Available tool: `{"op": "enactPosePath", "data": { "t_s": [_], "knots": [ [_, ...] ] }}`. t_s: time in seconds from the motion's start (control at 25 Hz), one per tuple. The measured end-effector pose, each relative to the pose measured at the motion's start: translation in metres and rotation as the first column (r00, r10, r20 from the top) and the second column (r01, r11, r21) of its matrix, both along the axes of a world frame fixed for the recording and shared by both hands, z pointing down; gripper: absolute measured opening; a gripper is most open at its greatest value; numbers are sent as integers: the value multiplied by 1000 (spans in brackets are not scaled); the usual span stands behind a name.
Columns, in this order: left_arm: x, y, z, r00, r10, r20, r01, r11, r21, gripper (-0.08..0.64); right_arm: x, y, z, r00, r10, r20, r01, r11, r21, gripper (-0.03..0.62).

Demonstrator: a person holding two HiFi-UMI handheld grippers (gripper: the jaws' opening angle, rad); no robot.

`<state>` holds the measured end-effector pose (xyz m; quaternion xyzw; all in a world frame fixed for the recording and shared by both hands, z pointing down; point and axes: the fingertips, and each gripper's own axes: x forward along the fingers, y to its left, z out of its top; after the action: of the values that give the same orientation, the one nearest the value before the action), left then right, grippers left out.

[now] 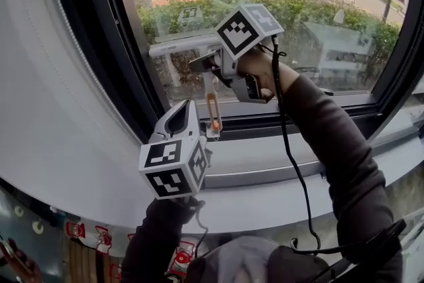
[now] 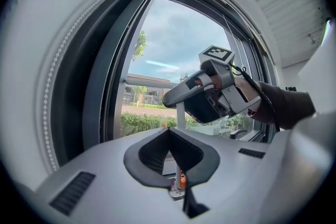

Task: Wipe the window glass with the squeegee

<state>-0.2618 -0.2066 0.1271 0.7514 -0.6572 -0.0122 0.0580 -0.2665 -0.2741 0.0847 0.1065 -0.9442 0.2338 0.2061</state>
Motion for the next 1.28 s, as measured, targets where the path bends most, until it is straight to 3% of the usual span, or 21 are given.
{"op": "enactPosePath", "data": {
  "t_s": [0.52,1.28],
  "knots": [
    [-5,3,5,1000,-2,-10,2,1000,-28,-2,-4,3,11,1000,-15,-24,13,997,-82,25],
    [4,31,64,1000,22,-20,-23,997,-75,0,8,16,111,999,-3,-54,-8,980,-199,25]
  ]
}}
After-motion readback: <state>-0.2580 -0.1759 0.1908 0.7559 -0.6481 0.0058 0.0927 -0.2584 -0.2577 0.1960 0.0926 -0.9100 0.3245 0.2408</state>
